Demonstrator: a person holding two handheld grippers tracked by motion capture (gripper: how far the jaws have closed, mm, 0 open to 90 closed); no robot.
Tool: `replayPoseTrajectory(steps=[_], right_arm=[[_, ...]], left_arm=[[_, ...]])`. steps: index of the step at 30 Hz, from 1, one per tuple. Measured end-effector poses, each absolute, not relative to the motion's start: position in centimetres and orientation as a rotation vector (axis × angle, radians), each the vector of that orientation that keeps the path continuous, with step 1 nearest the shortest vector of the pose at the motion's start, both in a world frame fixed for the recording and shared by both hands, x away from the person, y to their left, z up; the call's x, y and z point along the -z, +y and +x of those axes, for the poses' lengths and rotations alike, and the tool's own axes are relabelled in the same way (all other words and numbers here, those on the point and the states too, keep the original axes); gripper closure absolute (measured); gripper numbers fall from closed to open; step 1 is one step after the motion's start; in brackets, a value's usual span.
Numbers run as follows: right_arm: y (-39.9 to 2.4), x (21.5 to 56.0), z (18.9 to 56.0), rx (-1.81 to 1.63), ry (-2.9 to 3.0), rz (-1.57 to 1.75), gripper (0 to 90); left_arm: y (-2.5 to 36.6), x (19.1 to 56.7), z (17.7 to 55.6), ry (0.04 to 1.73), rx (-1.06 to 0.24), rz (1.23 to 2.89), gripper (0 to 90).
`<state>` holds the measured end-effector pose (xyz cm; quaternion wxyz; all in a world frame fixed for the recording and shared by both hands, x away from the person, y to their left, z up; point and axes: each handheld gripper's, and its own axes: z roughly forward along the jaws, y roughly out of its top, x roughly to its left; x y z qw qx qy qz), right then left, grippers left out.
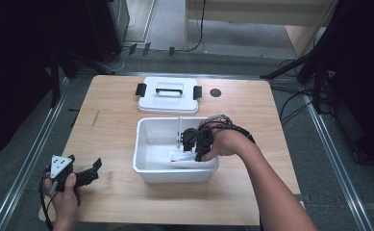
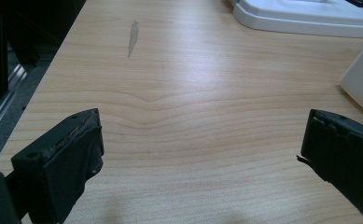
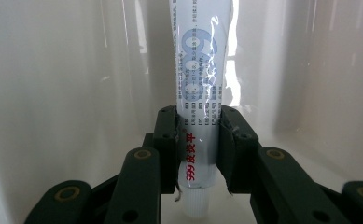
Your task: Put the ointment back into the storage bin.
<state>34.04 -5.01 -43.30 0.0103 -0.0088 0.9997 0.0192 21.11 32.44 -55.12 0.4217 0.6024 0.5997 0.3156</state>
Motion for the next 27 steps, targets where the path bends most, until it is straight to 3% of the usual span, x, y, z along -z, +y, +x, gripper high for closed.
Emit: replayPoseTrajectory(steps=[14, 27], right_arm=[[-4.7, 44.2, 34.0, -0.009, 3.141, -0.014, 70.2], [-5.5, 42.1, 34.2, -0.174, 3.137, 0.063, 80.1]], left_arm=[[32.5, 55.1, 21.1, 1.501, -0.789, 1.508, 0.0], [32.5, 55.1, 21.1, 1.5, -0.789, 1.507, 0.0]])
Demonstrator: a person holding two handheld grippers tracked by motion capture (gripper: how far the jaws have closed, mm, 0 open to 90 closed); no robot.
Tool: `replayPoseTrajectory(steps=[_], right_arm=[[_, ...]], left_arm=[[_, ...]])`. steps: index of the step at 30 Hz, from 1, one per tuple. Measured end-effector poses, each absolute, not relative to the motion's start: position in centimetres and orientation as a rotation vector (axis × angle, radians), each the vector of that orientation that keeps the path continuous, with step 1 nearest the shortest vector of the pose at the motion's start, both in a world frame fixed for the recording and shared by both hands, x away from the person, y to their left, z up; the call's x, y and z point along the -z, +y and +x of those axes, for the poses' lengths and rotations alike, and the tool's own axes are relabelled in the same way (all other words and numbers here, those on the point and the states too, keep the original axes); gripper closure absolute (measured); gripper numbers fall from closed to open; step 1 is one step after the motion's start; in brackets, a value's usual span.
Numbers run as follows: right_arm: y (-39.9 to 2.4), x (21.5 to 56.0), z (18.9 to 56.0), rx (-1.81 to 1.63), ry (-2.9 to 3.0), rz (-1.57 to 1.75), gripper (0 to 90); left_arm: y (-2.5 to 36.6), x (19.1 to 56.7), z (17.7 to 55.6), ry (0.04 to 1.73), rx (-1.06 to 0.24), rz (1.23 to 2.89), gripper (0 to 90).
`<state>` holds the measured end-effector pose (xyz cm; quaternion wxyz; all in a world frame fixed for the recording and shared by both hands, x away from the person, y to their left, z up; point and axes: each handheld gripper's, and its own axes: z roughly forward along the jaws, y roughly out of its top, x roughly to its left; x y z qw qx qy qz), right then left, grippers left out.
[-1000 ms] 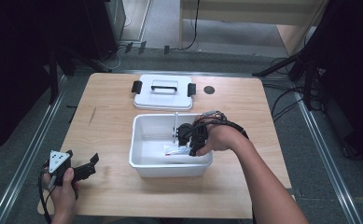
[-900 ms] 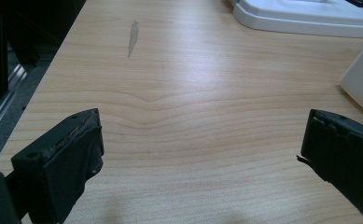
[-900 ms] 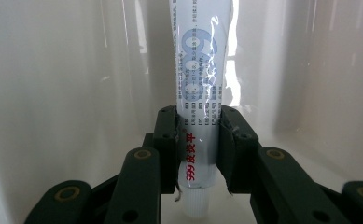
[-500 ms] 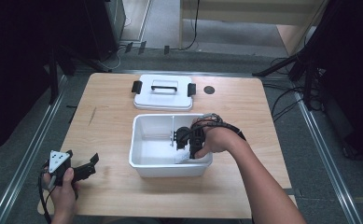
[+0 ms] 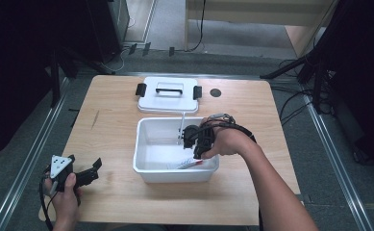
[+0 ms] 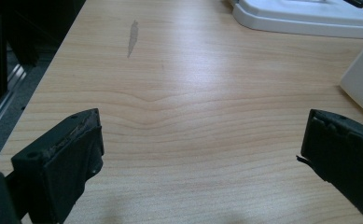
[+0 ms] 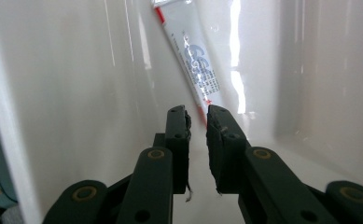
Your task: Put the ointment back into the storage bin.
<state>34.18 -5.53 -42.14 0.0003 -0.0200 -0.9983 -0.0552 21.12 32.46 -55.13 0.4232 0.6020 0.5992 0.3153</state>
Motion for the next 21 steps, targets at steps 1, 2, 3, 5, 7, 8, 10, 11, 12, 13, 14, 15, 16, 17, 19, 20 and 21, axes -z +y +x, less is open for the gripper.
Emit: replayPoseTrajectory(steps=[1, 2, 3, 5, 7, 8, 10, 11, 12, 13, 14, 15, 16, 17, 19, 20, 21], right_arm=[[-5.7, 41.8, 34.2, 0.189, -3.136, -0.08, 80.7], [-5.9, 41.6, 34.2, 0.219, -3.137, -0.083, 81.3], [-6.0, 41.3, 34.3, 0.241, -3.134, -0.096, 81.6], [-6.4, 40.7, 34.2, 0.272, -3.13, -0.106, 82.1], [-6.9, 40.0, 34.1, 0.299, -3.13, -0.127, 82.6], [-7.1, 39.7, 34.1, 0.309, -3.133, -0.125, 82.6], [-7.3, 39.4, 34.0, 0.313, -3.136, -0.139, 82.5], [-8.0, 38.7, 33.9, 0.356, -3.142, -0.161, 82.5], [-8.2, 38.5, 33.8, 0.373, -3.141, -0.176, 82.5], [-8.5, 38.2, 33.8, 0.4, -3.137, -0.184, 82.5], [-8.9, 37.9, 33.8, 0.416, -3.139, -0.196, 82.5], [-9.2, 37.6, 33.7, 0.433, -3.138, -0.213, 82.5], [-9.5, 37.4, 33.7, 0.443, -3.139, -0.226, 82.5], [-10.0, 37.1, 33.7, 0.468, -3.14, -0.236, 82.5], [-10.8, 36.5, 33.6, 0.507, -3.136, -0.272, 82.4], [-11.2, 36.2, 33.6, 0.534, -3.139, -0.278, 82.2], [-11.6, 36.0, 33.6, 0.55, -3.138, -0.289, 82.2]], left_arm=[[32.5, 55.1, 21.1, 1.5, -0.789, 1.507, 0.0], [32.5, 55.1, 21.1, 1.5, -0.789, 1.506, 0.0], [32.5, 55.1, 21.1, 1.501, -0.789, 1.508, 0.0], [32.4, 55.1, 21.2, 1.5, -0.792, 1.509, 0.0], [32.4, 55.1, 21.2, 1.501, -0.793, 1.509, 0.0], [32.4, 55.1, 21.2, 1.501, -0.794, 1.507, 0.0], [32.4, 55.1, 21.2, 1.501, -0.795, 1.507, 0.0], [32.4, 55.1, 21.2, 1.5, -0.796, 1.507, 0.0], [32.3, 55.1, 21.2, 1.5, -0.797, 1.507, 0.0], [32.3, 55.1, 21.2, 1.5, -0.797, 1.507, 0.0], [32.3, 55.1, 21.2, 1.499, -0.799, 1.508, 0.0], [32.3, 55.1, 21.1, 1.498, -0.798, 1.51, 0.0], [32.3, 55.1, 21.1, 1.497, -0.799, 1.509, 0.0], [32.3, 55.1, 21.1, 1.499, -0.798, 1.503, 0.0], [32.3, 55.1, 21.1, 1.498, -0.798, 1.503, 0.0], [32.3, 55.1, 21.1, 1.498, -0.799, 1.503, 0.0], [32.3, 55.1, 21.1, 1.498, -0.799, 1.504, 0.0]])
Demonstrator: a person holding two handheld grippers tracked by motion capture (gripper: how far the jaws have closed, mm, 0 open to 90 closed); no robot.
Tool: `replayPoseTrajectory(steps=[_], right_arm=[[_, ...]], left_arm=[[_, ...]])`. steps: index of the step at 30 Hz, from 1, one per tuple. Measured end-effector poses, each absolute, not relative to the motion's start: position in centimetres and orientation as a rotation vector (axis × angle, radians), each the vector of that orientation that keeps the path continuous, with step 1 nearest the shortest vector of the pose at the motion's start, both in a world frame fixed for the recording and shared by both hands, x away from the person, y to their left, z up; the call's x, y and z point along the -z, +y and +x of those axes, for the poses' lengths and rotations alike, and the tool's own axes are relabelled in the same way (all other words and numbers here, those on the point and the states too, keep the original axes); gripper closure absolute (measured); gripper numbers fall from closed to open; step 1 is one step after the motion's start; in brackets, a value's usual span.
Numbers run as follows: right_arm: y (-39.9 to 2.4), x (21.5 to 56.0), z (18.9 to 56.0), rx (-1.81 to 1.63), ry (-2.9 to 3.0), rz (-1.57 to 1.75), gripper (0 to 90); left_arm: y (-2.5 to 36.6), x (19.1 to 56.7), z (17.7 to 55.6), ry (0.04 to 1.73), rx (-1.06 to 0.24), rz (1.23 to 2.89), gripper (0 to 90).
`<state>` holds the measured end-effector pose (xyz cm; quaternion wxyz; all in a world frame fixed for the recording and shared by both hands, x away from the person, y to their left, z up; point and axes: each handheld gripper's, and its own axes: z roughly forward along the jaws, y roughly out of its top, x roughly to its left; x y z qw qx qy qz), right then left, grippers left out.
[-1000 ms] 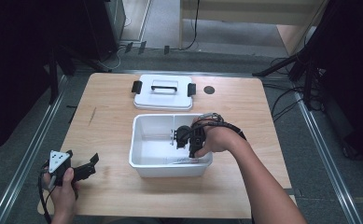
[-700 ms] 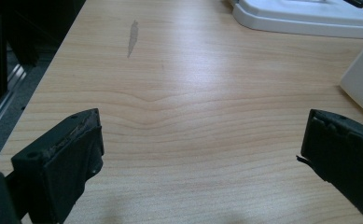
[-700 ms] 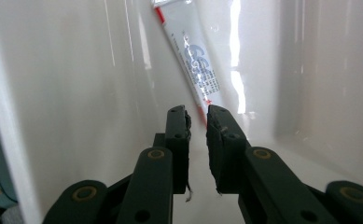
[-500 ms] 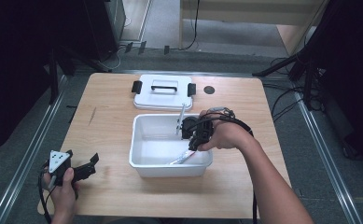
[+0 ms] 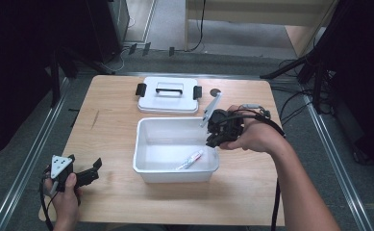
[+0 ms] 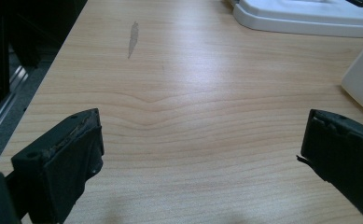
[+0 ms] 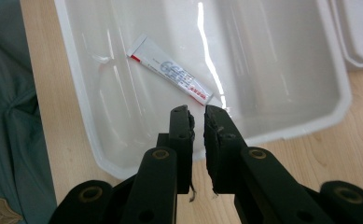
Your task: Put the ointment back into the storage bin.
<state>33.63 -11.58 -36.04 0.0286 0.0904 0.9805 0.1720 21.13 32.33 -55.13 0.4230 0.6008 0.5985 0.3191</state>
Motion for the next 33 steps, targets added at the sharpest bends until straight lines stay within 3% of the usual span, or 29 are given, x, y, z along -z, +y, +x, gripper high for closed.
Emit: replayPoseTrajectory(steps=[8, 16, 33], right_arm=[[-15.3, 35.6, 33.4, -0.607, 2.984, 0.399, 80.5], [-18.3, 37.5, 33.0, -0.633, 2.974, 0.507, 75.1], [-25.0, 46.8, 31.5, -0.793, 2.751, 0.966, 24.2]], left_arm=[[32.3, 55.1, 21.1, 1.496, -0.801, 1.509, 0.0], [32.3, 55.1, 21.1, 1.496, -0.803, 1.509, 0.0], [32.3, 55.1, 21.1, 1.498, -0.805, 1.511, 0.0]])
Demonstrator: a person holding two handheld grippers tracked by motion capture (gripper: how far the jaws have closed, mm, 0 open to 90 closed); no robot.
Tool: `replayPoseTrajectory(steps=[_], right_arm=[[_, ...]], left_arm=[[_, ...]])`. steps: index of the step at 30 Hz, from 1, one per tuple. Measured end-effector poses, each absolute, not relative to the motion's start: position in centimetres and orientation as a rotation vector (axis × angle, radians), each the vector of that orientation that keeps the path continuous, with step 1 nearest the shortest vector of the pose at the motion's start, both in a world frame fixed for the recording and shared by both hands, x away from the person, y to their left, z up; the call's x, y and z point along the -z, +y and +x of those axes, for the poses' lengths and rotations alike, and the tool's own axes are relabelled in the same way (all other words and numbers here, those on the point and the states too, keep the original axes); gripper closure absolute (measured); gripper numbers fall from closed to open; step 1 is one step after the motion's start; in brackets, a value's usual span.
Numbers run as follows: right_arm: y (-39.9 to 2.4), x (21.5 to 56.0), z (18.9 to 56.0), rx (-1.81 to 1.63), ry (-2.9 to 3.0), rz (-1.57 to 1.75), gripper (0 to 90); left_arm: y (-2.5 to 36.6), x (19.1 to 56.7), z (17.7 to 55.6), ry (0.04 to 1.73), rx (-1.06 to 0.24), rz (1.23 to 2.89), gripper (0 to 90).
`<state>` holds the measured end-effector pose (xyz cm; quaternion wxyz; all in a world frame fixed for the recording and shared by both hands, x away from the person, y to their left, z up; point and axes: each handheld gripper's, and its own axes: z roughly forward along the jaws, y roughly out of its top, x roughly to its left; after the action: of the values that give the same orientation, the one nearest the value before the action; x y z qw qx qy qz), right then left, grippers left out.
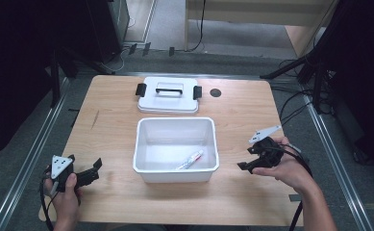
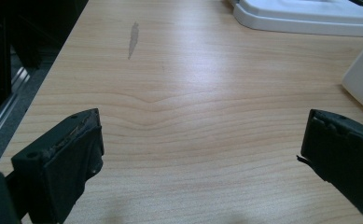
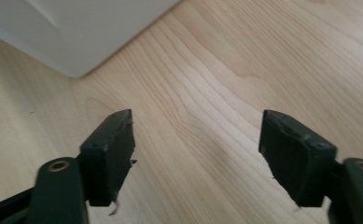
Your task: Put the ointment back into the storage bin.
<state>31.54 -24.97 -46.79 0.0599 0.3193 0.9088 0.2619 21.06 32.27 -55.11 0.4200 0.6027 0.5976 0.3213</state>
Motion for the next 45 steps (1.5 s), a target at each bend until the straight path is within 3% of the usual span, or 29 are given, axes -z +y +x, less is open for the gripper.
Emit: replayPoseTrajectory(steps=[8, 26, 45], right_arm=[[-28.1, 49.4, 30.0, -0.952, 2.475, 1.128, 0.0], [-34.2, 54.2, 25.8, -1.074, 2.056, 1.413, 0.0], [-37.2, 54.7, 22.5, -1.155, 1.804, 1.573, 1.5]], left_arm=[[32.2, 55.1, 21.0, 1.496, -0.808, 1.513, 0.0], [32.1, 55.1, 21.1, 1.494, -0.812, 1.52, 0.0], [32.1, 55.1, 21.1, 1.497, -0.804, 1.527, 0.0]])
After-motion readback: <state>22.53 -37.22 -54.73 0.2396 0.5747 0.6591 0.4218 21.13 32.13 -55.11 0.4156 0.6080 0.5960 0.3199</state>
